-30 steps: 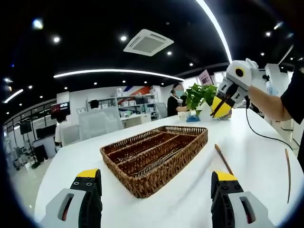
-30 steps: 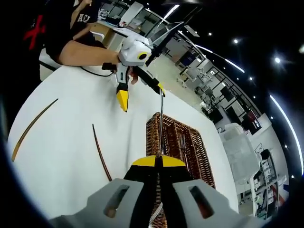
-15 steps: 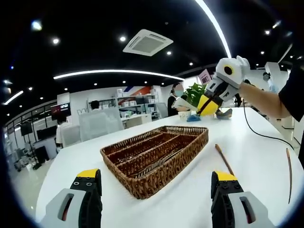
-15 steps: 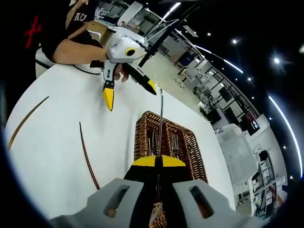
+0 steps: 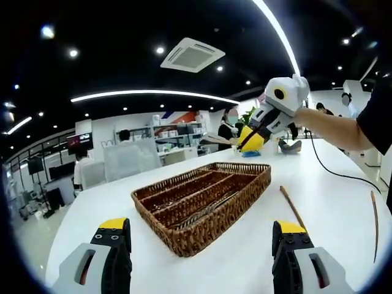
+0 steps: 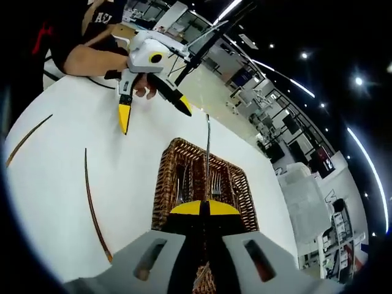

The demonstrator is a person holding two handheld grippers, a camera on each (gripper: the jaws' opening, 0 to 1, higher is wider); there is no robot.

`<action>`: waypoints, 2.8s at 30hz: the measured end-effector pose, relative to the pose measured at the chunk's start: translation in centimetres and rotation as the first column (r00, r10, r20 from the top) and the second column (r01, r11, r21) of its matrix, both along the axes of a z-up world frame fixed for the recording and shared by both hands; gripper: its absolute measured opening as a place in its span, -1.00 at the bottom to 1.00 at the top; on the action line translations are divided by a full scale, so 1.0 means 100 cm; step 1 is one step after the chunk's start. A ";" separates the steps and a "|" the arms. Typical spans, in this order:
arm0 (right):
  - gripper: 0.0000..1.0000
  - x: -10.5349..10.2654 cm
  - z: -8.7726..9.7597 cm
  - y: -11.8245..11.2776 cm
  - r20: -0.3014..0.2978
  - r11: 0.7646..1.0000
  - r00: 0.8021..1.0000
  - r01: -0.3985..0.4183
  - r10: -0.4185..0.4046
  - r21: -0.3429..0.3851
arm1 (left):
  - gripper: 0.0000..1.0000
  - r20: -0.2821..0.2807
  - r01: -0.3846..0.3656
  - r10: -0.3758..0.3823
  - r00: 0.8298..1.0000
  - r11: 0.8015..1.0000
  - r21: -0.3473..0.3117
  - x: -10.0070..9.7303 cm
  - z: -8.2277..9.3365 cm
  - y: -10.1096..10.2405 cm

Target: Arrange the knives, forks, and spoons in their matching storage slots by inserting each utensil handle-first until every utensil is classified and aligned in the correct compartment

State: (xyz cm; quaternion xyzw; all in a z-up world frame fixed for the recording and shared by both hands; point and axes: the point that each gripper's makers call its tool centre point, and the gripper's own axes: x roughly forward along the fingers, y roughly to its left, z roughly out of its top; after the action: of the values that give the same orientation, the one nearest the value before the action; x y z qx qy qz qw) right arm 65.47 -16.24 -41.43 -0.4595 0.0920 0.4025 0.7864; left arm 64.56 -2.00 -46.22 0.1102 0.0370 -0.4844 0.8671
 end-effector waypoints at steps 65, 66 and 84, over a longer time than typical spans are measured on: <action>-1.00 0.114 -0.050 -0.023 -0.129 0.994 0.990 0.043 -0.056 -0.104 | 1.00 -0.048 -0.029 0.030 0.998 0.999 0.020 0.015 -0.017 0.000; -1.00 0.114 -0.051 -0.022 -0.130 0.994 0.990 0.039 -0.052 -0.101 | 1.00 -0.049 -0.028 0.029 0.998 0.999 0.020 0.015 -0.017 0.000; -1.00 0.120 -0.078 -0.014 -0.175 0.995 0.984 0.020 -0.036 -0.093 | 0.99 -0.076 -0.049 0.049 0.996 0.999 -0.004 0.019 -0.016 0.001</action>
State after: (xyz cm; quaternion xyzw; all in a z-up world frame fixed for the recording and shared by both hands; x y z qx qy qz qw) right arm 77.47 -17.64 -49.19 -0.4562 0.1860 0.4259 0.7589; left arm 66.42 -1.88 -47.77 0.0884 0.0711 -0.4669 0.8770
